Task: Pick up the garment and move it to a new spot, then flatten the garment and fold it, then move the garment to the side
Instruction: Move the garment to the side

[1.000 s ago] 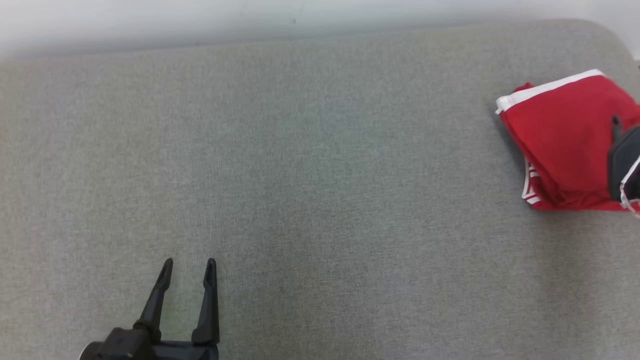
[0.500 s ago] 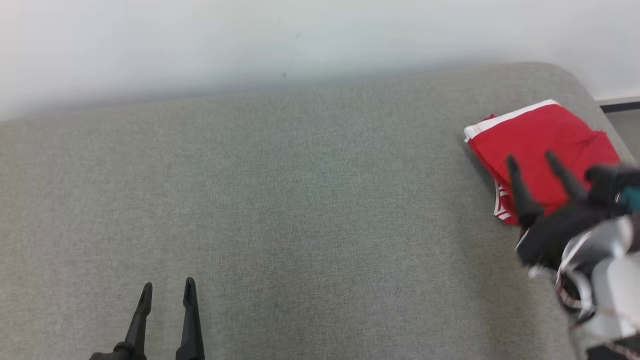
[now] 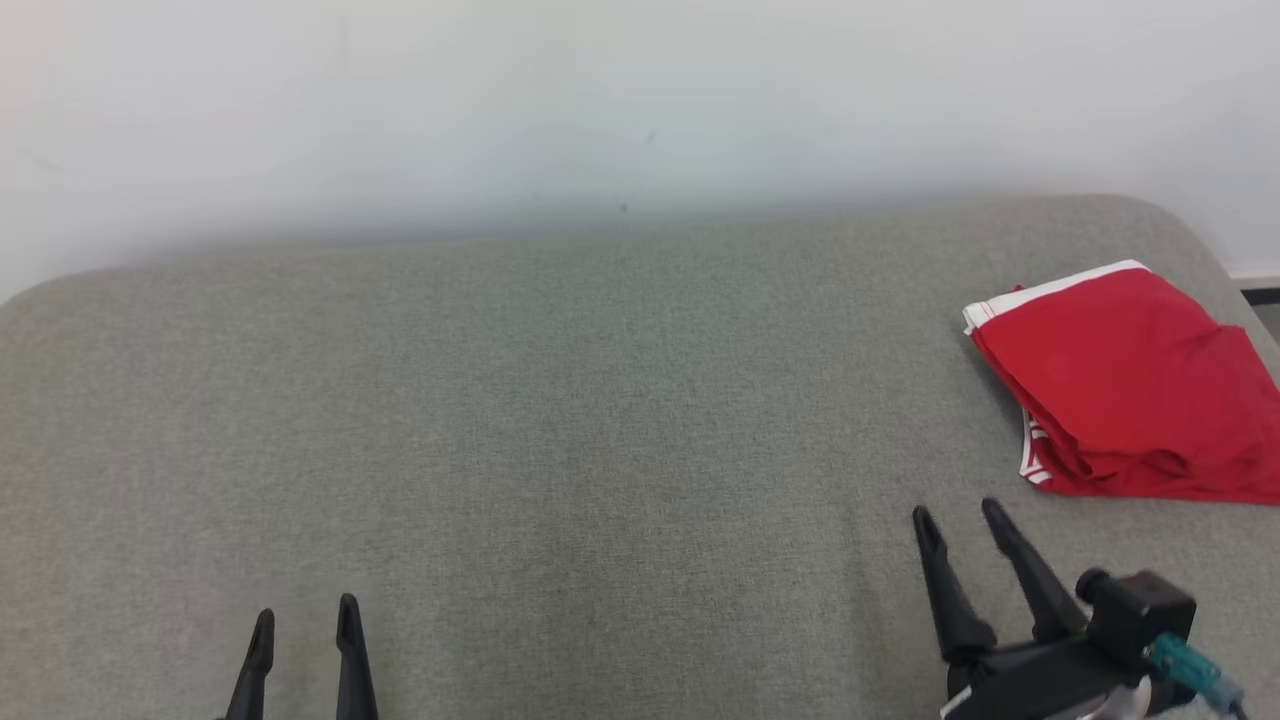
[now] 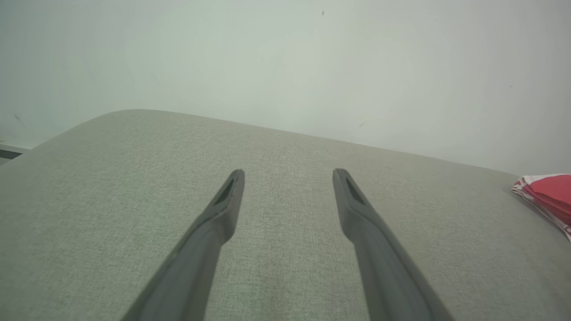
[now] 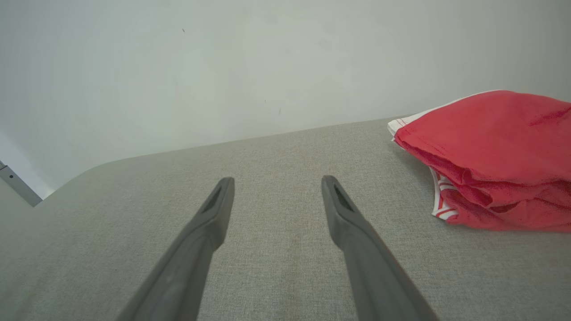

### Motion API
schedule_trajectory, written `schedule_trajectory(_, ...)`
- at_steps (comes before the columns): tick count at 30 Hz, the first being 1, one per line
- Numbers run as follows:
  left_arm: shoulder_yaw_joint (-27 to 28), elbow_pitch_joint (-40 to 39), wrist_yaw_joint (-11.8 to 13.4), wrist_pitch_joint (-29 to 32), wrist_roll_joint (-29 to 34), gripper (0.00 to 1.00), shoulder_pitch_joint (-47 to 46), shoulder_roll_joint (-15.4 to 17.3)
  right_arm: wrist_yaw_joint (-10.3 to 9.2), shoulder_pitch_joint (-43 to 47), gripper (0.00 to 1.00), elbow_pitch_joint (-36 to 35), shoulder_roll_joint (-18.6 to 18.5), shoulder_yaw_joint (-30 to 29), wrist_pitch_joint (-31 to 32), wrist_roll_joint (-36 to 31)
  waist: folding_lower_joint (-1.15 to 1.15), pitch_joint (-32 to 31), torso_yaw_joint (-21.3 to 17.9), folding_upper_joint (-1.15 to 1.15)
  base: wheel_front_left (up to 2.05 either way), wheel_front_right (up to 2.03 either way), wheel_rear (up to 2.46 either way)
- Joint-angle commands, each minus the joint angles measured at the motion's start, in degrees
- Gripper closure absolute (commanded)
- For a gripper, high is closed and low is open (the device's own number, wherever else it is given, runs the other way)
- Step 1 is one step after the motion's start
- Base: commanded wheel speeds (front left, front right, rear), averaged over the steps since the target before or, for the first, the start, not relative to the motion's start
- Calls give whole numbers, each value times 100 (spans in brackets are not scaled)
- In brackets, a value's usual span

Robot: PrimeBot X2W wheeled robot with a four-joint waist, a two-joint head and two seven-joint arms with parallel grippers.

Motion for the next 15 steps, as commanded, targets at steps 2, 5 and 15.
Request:
schedule_trajectory(2,76,29,-29,-15,-13,0,114,2,0,255,0,-15,90,78,-183,-199,1,-162,149,0,0,0,0)
schedule_trajectory(5,168,57,-67,-15,50,0,193,2,0,518,0,-47,207,32,-369,-431,1,-236,187,0,0,0,0)
schedule_trajectory(15,342,37,-67,-15,25,0,453,1,0,612,0,-106,646,-138,-556,-947,1,-319,129,0,0,0,0)
